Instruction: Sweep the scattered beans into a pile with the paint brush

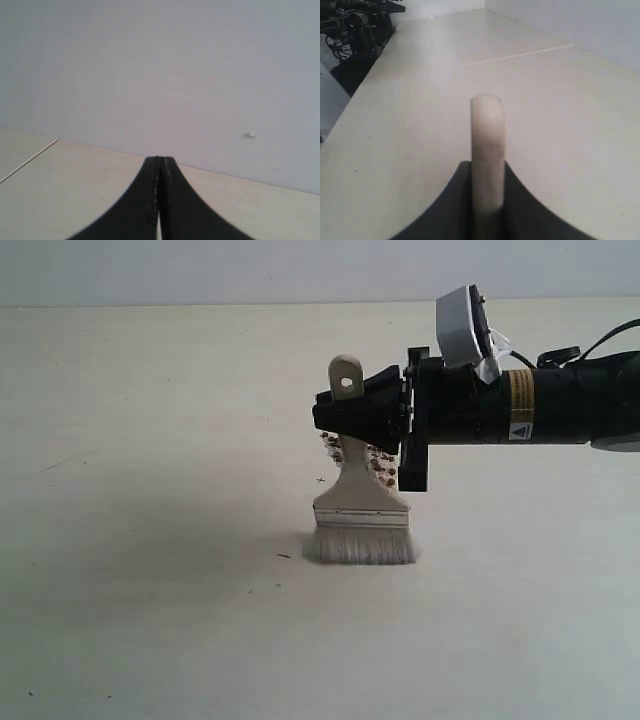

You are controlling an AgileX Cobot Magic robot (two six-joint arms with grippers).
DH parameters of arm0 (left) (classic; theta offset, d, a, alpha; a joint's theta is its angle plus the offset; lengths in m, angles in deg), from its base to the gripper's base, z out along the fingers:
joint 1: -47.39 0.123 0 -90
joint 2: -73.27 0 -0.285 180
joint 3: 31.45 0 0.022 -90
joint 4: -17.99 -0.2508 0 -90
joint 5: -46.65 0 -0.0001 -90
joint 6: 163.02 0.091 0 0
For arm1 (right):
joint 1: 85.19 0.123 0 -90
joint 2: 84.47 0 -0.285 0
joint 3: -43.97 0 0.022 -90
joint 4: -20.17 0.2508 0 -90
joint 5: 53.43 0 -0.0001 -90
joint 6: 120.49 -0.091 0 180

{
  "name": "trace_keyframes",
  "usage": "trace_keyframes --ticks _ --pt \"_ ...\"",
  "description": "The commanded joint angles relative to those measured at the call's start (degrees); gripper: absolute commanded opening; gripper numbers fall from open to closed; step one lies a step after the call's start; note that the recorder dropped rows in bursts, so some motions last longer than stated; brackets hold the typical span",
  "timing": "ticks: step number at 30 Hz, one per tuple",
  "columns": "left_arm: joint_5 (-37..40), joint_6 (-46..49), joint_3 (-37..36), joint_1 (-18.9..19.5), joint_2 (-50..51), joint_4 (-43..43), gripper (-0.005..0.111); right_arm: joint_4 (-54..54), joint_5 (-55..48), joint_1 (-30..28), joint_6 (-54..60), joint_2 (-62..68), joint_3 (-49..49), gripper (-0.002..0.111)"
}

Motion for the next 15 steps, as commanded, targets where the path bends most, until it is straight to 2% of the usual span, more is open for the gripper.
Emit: trace_keyframes --ticks 1,15 --pt "0.03 0.16 -0.18 -0.27 -0.19 0.44 0.000 0.95 -0.39 -0.04 1.66 0.26 -2.46 0.000" --pt "0.03 0.16 -0.18 -0.27 -0.19 0.44 0.000 3.52 -0.39 -0.04 2.32 0.26 -5.02 0.000"
